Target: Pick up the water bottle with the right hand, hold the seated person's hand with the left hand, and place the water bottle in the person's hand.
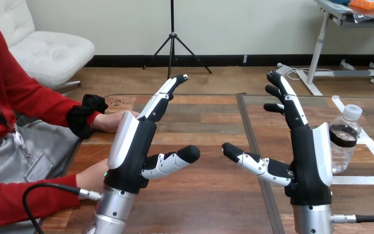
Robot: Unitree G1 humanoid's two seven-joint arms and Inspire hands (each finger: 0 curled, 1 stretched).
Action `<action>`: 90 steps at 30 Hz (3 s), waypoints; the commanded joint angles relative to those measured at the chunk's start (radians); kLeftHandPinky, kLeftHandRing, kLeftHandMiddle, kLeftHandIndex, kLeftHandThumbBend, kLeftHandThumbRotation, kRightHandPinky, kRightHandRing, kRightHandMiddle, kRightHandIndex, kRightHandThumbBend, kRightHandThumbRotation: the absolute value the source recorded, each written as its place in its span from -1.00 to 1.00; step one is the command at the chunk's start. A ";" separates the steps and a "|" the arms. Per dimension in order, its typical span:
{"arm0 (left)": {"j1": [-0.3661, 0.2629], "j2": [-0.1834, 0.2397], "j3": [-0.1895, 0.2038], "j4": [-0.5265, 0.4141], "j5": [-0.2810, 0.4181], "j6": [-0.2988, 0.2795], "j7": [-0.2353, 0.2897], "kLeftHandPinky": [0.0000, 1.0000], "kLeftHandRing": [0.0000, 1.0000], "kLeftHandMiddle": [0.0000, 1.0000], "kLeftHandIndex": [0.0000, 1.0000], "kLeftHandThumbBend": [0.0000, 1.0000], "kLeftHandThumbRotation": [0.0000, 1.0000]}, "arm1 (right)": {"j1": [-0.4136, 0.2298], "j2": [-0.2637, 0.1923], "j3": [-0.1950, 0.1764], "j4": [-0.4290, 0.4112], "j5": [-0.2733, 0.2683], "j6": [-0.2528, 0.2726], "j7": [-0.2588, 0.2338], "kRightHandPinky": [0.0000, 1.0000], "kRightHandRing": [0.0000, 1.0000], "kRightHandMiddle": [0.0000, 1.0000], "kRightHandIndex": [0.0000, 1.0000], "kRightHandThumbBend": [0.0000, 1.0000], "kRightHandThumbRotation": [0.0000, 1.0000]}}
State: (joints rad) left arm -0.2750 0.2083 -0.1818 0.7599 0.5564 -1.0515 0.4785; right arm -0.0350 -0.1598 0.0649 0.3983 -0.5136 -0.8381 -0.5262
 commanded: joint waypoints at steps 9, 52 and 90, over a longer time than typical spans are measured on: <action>-0.053 0.008 0.010 -0.007 -0.020 0.019 -0.013 0.69 0.82 0.84 0.81 1.00 1.00 | -0.028 0.001 -0.011 -0.040 0.003 0.000 -0.003 0.42 0.70 0.80 0.80 1.00 -0.07; -0.037 -0.019 0.018 -0.017 -0.094 0.045 -0.057 0.68 0.81 0.80 0.78 0.90 -0.36 | -0.035 0.005 -0.009 -0.031 0.006 0.000 -0.006 0.45 0.69 0.79 0.80 1.00 -0.10; -0.045 -0.027 0.020 0.001 -0.132 0.028 -0.092 0.65 0.81 0.81 0.79 1.00 0.60 | -0.035 -0.001 -0.011 -0.025 0.013 -0.007 -0.005 0.45 0.70 0.80 0.81 1.00 -0.11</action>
State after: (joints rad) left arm -0.2747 0.1816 -0.1768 0.7600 0.4383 -1.0090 0.3901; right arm -0.0349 -0.1596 0.0637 0.3983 -0.5113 -0.8307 -0.5280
